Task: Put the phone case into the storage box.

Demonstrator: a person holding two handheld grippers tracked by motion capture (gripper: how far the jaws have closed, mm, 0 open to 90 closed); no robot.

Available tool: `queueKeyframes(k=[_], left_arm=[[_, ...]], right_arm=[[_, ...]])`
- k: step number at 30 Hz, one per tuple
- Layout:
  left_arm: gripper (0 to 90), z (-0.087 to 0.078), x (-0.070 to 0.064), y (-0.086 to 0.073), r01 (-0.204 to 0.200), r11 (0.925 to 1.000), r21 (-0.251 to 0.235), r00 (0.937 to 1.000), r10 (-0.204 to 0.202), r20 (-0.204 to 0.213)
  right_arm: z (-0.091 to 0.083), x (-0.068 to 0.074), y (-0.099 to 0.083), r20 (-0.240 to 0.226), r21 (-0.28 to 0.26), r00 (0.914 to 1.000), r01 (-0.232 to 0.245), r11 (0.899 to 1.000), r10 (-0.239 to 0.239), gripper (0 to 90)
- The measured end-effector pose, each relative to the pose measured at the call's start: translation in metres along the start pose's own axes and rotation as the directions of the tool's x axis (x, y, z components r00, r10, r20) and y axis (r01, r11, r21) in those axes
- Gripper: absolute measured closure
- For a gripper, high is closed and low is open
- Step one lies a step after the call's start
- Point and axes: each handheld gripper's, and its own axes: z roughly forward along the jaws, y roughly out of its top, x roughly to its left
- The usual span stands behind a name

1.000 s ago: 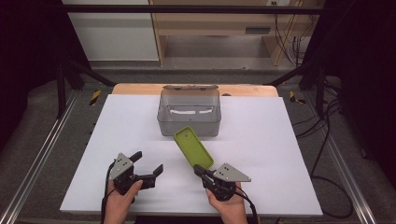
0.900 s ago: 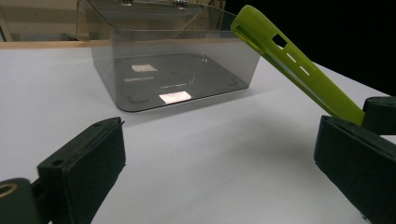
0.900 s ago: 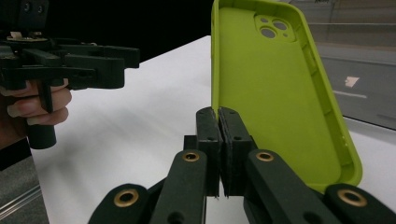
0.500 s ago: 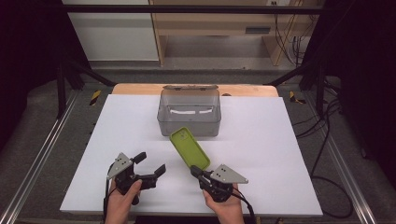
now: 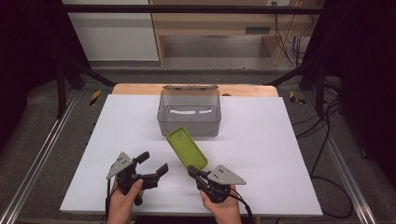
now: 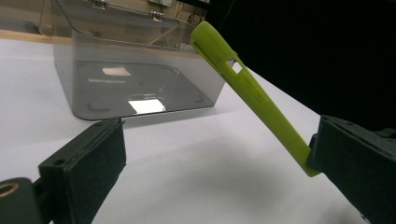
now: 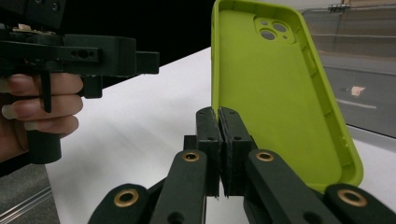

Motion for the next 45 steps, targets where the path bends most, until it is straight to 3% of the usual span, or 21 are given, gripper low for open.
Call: queueKeyframes(k=[16,25,45], left_arm=[[2.3,0.002,-0.003,0.0,0.01,0.9999,0.003,0.9999,-0.01,0.01],[2.4,0.007,-0.007,0.001,0.048,0.9988,-0.003,0.9986,-0.048,0.024],[2.7,0.007,-0.009,0.002,0.072,0.9974,-0.01,0.9965,-0.071,0.044]], right_arm=[[0.003,0.004,-0.002,-0.009,0.006,0.9999,0.007,1.0,-0.007,88.1],[0.006,0.008,-0.002,-0.016,0.004,0.9998,0.01,1.0,-0.01,88.0],[0.009,0.013,-0.002,-0.03,0.008,0.9994,0.017,1.0,-0.017,88.0]])
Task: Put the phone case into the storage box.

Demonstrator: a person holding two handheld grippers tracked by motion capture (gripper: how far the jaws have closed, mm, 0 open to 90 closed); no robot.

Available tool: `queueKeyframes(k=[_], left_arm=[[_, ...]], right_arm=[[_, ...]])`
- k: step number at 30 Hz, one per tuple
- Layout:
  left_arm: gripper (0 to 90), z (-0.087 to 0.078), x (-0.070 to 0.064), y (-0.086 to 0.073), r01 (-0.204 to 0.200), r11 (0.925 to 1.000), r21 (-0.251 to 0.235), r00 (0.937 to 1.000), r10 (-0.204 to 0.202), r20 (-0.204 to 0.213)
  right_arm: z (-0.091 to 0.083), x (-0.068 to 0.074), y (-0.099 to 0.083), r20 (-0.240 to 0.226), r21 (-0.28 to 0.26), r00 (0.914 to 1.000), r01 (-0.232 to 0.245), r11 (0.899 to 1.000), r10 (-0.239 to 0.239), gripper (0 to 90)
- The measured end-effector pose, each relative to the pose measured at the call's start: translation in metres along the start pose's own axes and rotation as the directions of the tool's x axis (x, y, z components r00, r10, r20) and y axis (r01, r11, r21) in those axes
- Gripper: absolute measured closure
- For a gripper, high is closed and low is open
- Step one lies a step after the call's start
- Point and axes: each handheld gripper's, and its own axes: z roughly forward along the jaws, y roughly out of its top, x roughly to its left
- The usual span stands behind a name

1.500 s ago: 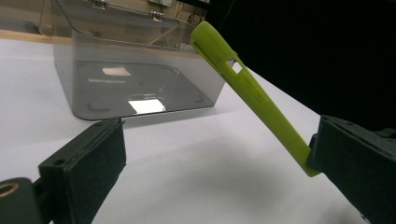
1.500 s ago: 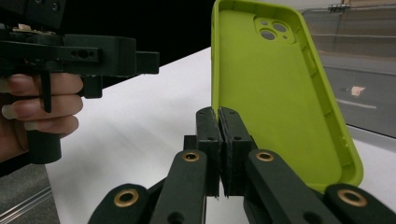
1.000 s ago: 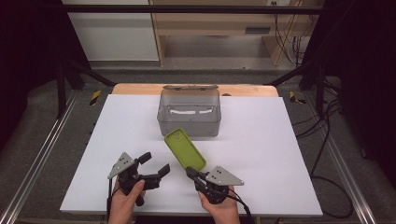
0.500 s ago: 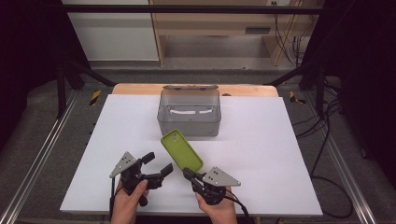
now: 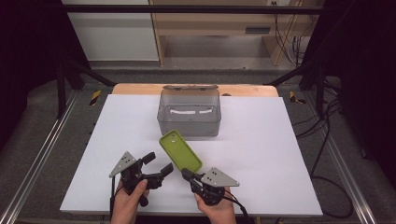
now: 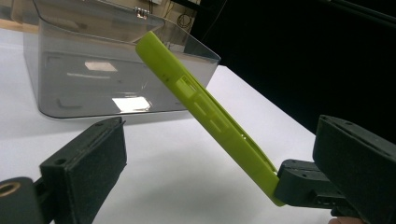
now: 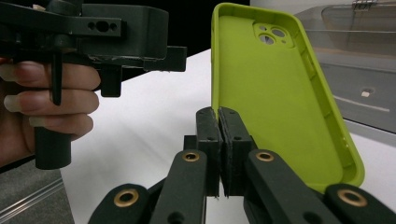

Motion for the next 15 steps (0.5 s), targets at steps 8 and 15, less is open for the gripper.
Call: queueKeyframes(k=[8,15], left_arm=[[3.9,-0.0014,-0.0005,0.0034,0.022,0.9996,-0.016,0.9997,-0.022,-0.001],[5.4,0.001,-0.0041,0.0046,0.037,0.9992,-0.017,0.9993,-0.036,0.012]], right_arm=[[0.0,0.0008,0.0015,0.003,-0.006,1.0,0.002,1.0,-0.002,88.1],[0.0017,0.0014,0.001,0.001,-0.004,1.0,0.003,1.0,-0.003,88.1]])
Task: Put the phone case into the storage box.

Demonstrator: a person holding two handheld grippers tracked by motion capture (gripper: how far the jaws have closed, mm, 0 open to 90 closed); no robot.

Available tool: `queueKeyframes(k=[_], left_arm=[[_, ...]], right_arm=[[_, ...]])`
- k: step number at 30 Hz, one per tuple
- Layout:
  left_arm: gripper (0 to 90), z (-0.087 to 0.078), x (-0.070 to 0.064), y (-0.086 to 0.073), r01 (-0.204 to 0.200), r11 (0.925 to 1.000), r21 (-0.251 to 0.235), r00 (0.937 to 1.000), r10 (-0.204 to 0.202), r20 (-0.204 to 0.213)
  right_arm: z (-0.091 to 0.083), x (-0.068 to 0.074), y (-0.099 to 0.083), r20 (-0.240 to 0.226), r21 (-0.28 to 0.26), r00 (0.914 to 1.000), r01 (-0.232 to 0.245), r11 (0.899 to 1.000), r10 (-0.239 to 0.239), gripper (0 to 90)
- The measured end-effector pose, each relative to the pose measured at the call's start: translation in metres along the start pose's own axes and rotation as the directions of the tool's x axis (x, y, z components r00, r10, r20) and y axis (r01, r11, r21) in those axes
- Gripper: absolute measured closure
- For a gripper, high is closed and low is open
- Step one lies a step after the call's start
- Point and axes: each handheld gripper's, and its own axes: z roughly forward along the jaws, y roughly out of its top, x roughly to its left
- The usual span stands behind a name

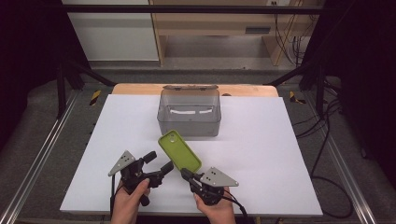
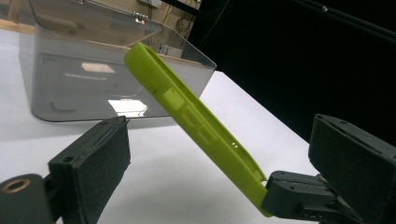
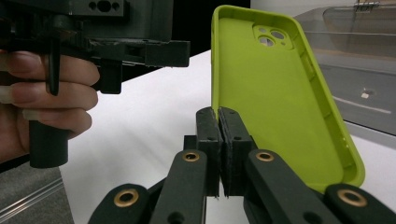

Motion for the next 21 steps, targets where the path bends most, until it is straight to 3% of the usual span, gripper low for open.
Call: queueKeyframes(k=[21], left_arm=[[15.0,0.0037,-0.0029,0.0007,0.07,0.9975,-0.011,0.9975,-0.07,0.011]], right_arm=[[0.0027,0.0027,-0.0011,-0.007,0.005,1.0,0.001,1.0,-0.001,88.0]])
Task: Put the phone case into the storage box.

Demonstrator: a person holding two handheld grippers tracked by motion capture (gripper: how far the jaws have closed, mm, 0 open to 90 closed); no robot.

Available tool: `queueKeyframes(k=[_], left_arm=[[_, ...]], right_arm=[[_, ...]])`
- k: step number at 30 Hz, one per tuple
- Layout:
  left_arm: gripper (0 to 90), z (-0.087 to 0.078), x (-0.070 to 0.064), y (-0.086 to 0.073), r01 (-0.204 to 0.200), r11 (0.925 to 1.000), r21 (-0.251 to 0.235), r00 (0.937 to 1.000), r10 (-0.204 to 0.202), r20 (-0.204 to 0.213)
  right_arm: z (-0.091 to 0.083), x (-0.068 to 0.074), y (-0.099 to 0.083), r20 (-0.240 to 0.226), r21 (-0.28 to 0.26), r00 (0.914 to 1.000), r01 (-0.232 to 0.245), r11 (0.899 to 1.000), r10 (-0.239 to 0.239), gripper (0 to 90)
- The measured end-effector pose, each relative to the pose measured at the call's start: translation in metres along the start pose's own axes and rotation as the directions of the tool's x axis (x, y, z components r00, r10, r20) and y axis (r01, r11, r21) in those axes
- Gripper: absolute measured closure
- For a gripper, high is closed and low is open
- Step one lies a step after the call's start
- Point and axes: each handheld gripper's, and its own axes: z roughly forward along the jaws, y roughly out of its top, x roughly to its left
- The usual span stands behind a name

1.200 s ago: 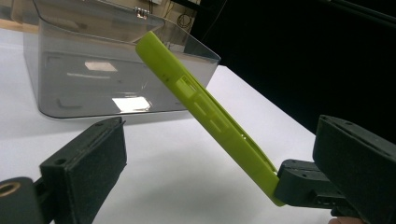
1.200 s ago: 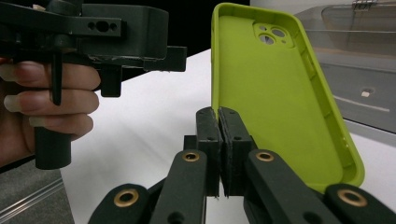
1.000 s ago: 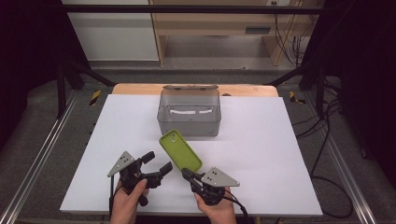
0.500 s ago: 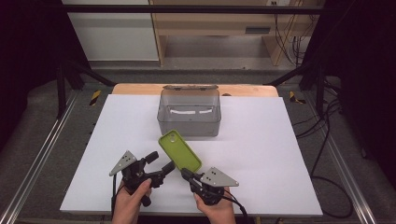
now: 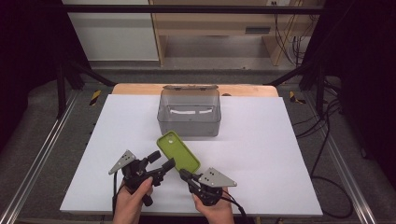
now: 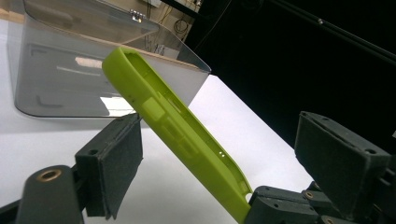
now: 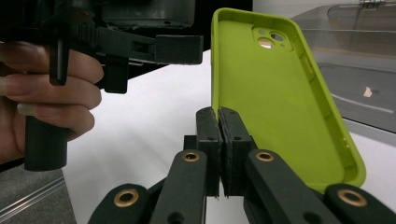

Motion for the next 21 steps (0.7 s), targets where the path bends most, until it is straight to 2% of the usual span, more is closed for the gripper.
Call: queueKeyframes(k=[21], left_arm=[[20.8,0.002,0.0012,0.0004,0.054,0.9983,-0.02,0.9984,-0.054,-0.016]], right_arm=[[0.0008,0.0017,0.001,-0.004,-0.001,1.0,0.004,1.0,-0.004,88.0]])
